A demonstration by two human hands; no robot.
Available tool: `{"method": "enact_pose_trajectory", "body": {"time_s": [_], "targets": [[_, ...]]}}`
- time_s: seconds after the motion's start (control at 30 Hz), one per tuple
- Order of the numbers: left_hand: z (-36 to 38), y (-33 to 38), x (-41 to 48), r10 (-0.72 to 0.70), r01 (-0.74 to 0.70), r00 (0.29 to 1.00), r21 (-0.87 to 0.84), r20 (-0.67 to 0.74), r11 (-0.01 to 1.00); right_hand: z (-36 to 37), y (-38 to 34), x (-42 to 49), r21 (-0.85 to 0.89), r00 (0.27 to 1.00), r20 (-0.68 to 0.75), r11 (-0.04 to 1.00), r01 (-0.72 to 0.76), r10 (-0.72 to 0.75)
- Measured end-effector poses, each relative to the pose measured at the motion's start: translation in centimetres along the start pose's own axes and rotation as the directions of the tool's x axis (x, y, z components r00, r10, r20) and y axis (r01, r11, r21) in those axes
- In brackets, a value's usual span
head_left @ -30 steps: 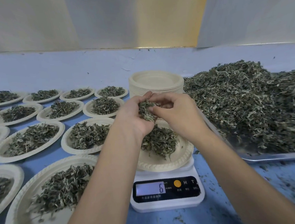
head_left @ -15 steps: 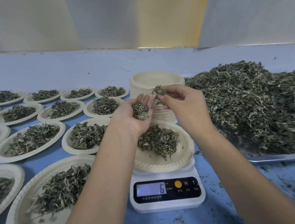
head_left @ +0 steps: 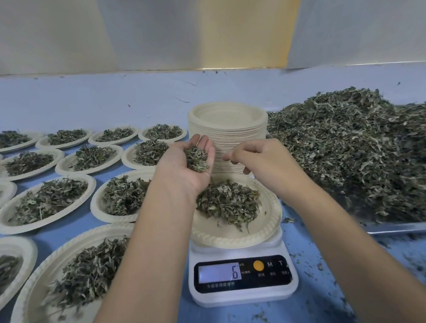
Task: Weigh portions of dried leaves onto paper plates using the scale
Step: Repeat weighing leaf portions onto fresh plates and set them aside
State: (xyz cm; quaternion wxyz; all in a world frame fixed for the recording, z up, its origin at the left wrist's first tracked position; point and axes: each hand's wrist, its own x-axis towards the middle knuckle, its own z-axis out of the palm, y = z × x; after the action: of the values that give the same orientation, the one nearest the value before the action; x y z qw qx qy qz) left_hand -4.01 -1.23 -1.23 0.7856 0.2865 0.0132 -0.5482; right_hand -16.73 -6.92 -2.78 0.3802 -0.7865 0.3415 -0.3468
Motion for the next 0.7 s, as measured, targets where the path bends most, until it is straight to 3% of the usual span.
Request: {"method": "enact_pose_trajectory", "body": {"time_s": [0.2, 0.3, 0.7], "targets": [[0.5, -0.7, -0.1, -0.003, 0.001, 1.000, 0.079, 0.026, 0.997, 0.5, 0.0, 0.1, 0.121, 0.987, -0.086, 0.982, 0.145, -0.135], [0.7, -1.2, -0.2, 0.005, -0.006, 1.000, 0.168, 0.004, 0.986, 0.9, -0.5, -0.1, 0.221, 0.978, -0.030, 0.953, 0.206, -0.204], [1.1, -2.1, -0.5, -0.004, -0.006, 0.999, 0.254, 0.039, 0.967, 1.5, -0.4, -0.1, 0.147, 0.980, -0.047, 0.969, 0.196, -0.191]]}}
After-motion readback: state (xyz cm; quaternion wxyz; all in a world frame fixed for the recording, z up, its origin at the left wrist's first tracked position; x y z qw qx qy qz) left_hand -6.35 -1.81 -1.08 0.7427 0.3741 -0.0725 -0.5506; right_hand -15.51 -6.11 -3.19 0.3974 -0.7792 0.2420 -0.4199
